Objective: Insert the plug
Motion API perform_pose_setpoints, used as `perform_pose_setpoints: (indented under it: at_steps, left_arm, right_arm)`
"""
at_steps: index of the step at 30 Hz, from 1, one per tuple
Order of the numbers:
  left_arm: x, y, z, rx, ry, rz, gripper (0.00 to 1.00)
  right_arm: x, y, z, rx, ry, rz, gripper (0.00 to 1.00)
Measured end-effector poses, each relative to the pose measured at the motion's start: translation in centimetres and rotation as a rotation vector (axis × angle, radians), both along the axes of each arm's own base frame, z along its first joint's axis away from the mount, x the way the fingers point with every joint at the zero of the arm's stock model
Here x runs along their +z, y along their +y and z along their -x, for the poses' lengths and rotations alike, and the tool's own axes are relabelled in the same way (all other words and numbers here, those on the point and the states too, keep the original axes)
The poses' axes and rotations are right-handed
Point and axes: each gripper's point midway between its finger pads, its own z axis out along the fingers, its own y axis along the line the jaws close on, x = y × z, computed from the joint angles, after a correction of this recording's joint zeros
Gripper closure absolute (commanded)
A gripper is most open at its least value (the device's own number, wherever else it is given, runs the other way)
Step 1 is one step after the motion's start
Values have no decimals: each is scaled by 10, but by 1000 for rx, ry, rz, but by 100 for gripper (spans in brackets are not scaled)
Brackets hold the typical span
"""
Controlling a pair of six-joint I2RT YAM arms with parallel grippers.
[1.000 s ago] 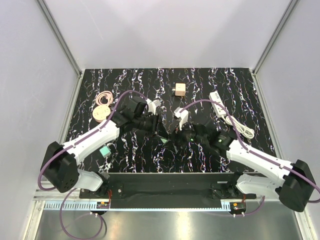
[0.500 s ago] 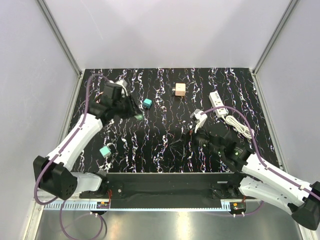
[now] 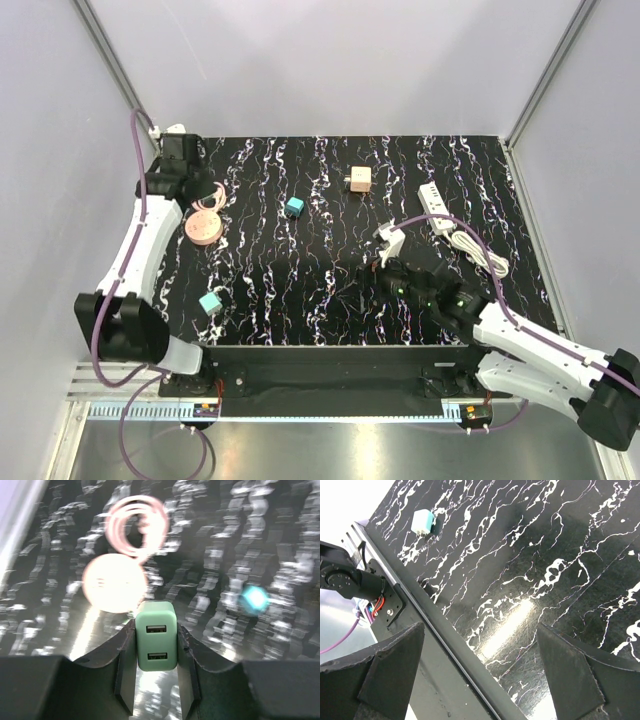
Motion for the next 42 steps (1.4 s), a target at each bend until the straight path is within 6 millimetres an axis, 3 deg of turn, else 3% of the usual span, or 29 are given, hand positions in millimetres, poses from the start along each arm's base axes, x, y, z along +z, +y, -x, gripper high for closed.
perform_pose_setpoints:
  at_steps: [4,11,16,33,42]
  left_arm:
    - [-42,43,-10,17,129,-47,100]
    - [-119,93,-11,-8,334,4,100]
    - [-152,100,-6,-50,438,-17,100]
    - [-151,94,-26,-129,371,-32,100]
    - [-149,72,-35,-190,341,-20,100]
  right_arm:
    - [-6,2,1,15,11,13,0]
    - [-1,7,-1,33,-13,-3,1]
    - [1,8,1,52,-27,-7,0]
    - [-3,9,1,65,-40,-1,0]
    - [-2,10,0,66,-47,-8,0]
